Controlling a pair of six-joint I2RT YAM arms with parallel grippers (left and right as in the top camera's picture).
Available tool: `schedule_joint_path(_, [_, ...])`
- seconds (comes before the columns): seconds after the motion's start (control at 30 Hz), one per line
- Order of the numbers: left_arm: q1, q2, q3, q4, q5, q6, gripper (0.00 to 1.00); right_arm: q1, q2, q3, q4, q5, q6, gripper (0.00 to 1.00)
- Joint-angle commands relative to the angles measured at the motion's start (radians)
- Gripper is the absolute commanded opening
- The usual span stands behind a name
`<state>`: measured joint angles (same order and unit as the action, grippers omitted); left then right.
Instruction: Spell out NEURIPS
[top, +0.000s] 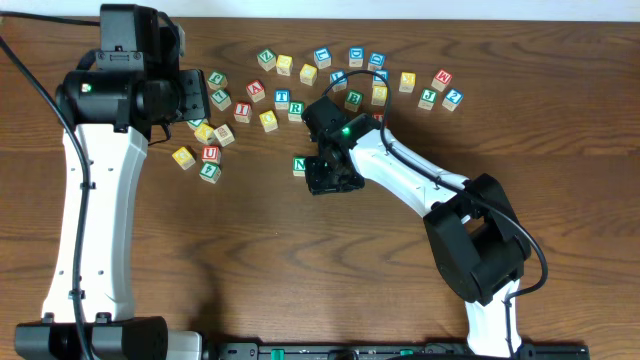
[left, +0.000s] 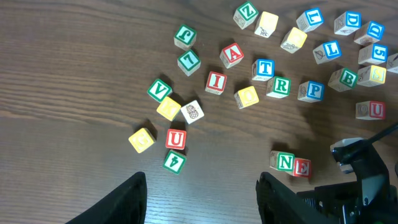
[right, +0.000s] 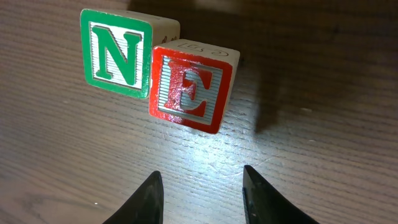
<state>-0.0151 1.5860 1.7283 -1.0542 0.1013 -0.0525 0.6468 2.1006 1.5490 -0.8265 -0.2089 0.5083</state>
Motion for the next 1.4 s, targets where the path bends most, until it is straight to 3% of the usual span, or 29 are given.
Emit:
schedule_joint_path(0.0, [-0.001, -0.003, 0.005, -0.003, -0.009, -0.005, 0.56, 0.01, 0.001, -0.011, 0.0, 0.012, 0.011, 0.35])
schedule_joint_path(0.4, [-0.001, -0.003, 0.005, -0.004, -0.009, -0.005, 0.56, 0.005, 0.023, -0.011, 0.026, 0.06, 0.037, 0.3])
schedule_joint_path(1.37, [-0.001, -0.003, 0.005, -0.004, -0.009, -0.005, 0.56, 0.001, 0.027, -0.011, 0.071, 0.106, 0.056, 0.29])
